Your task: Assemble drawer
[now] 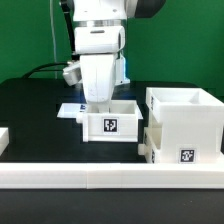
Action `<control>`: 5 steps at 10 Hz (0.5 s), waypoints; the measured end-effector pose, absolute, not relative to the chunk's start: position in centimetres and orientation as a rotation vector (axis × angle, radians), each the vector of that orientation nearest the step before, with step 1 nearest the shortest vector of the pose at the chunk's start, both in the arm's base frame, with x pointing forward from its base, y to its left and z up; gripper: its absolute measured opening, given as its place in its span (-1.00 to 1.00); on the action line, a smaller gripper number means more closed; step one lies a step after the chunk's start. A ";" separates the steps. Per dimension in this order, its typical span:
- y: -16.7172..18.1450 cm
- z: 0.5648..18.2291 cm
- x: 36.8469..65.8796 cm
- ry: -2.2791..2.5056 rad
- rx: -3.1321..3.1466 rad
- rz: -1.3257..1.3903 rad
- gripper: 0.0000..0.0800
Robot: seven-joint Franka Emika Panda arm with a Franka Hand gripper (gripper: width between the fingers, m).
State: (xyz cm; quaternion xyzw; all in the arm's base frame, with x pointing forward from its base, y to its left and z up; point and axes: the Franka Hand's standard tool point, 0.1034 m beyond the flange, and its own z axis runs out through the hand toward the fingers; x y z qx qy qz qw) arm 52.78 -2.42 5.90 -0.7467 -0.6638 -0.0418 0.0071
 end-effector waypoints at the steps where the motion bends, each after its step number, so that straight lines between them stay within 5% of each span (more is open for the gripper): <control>1: -2.4 5.9 52.8 -2.082 -2.331 -0.130 -0.89; 5: -1.0 6.1 54.5 -2.167 -2.276 -0.136 -0.89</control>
Offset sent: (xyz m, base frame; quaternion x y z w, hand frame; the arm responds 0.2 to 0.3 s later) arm 0.0257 0.0075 0.0069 -0.0017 -0.0233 -0.0503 0.9985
